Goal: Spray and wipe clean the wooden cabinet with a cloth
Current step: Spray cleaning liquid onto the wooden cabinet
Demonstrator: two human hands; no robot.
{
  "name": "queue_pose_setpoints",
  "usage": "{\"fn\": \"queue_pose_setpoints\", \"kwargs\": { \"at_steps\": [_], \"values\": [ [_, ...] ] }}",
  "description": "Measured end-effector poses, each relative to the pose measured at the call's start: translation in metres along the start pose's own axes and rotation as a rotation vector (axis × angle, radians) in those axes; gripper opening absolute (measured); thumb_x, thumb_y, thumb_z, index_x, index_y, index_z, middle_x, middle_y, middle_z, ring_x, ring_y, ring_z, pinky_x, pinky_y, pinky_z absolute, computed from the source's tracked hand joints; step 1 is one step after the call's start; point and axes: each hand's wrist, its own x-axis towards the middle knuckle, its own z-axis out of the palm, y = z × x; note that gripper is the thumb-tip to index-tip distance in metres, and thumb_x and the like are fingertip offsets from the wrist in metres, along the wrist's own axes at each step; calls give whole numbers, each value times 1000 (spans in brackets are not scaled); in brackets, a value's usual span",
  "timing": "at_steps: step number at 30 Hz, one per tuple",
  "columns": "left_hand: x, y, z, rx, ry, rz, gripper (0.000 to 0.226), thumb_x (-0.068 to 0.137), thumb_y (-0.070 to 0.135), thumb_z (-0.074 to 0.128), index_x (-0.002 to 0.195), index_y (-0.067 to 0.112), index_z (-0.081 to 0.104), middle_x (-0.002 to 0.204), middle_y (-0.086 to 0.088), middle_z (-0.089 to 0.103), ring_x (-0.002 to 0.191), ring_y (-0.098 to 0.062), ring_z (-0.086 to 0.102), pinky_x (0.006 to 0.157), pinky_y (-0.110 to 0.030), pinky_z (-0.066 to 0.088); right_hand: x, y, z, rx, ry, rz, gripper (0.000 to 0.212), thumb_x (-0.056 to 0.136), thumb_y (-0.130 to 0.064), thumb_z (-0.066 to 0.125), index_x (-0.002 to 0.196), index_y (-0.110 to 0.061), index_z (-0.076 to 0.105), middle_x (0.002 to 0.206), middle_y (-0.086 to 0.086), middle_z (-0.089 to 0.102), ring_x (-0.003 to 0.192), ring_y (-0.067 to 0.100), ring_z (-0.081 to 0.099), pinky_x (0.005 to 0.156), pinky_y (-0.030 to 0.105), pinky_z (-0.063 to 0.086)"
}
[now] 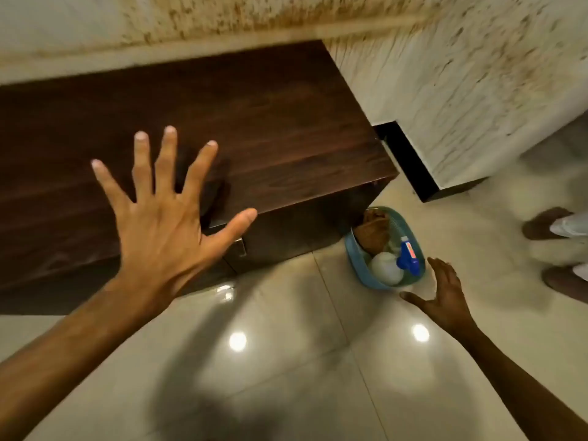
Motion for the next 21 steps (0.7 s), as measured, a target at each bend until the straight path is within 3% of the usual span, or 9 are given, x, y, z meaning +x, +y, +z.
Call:
{"fn": "queue_pose_setpoints", "kwargs": {
  "at_steps": [3,6,9,11,13,15,17,19,21],
  "values": [
    [3,-15,10,52,85,23,103,92,94,28,174,34,24,184,-15,7,170,-41,-2,125,-78,-8,28,2,23,97,-47,-55,122,64,-77,84,162,-29,32,168,5,36,155,33,31,123,56,36],
    [-1,-25,15,76,188,52,101,93,93,27,174,33,27,183,-17,13,170,-42,1,127,-77,-7,55,-10,34,110,-48,-111,99,75,-77,77,157,-53,27,172,-1,29,158,29,29,125,56,34],
    [-6,-28,15,73,234,73,100,93,94,23,173,33,29,183,-17,16,171,-41,3,129,-74,-8,82,-27,40,-76,11,-211,88,86,-79,64,160,-48,26,171,-1,31,159,30,25,129,56,23],
    [-11,-23,15,71,222,86,100,93,95,21,173,35,28,183,-15,16,171,-39,2,131,-72,-9,90,-52,38,27,-69,-164,81,83,-84,62,149,-42,42,150,3,55,136,31,54,114,52,46],
    [-15,-19,18,92,208,89,99,93,95,19,173,37,29,183,-15,17,171,-39,3,132,-72,-6,92,-70,39,182,-110,-184,75,81,-82,62,140,-38,52,131,2,66,113,21,63,102,45,52],
    [-15,-17,18,107,184,95,99,94,95,19,172,36,31,182,-14,19,171,-39,6,133,-72,-1,89,-80,36,311,-93,-248,63,86,-74,64,138,-40,59,127,-5,70,113,15,65,107,48,52],
    [-16,-21,20,105,185,78,99,94,96,18,172,37,31,182,-13,20,171,-38,6,134,-71,1,74,-99,15,439,2,-346,33,95,-49,72,126,-40,68,118,-8,74,111,11,70,105,51,55],
    [-21,-26,19,69,189,16,100,93,97,19,172,37,32,182,-13,21,170,-37,7,135,-69,1,43,-140,-36,535,107,-405,12,99,-21,71,108,-29,74,98,-2,77,94,16,74,90,48,60],
    [-27,-30,19,27,206,-63,102,91,98,20,171,36,34,181,-13,24,170,-37,10,135,-68,3,14,-179,-87,623,210,-436,11,99,-9,69,92,-17,74,80,7,73,71,26,73,77,48,60]
  ]
}}
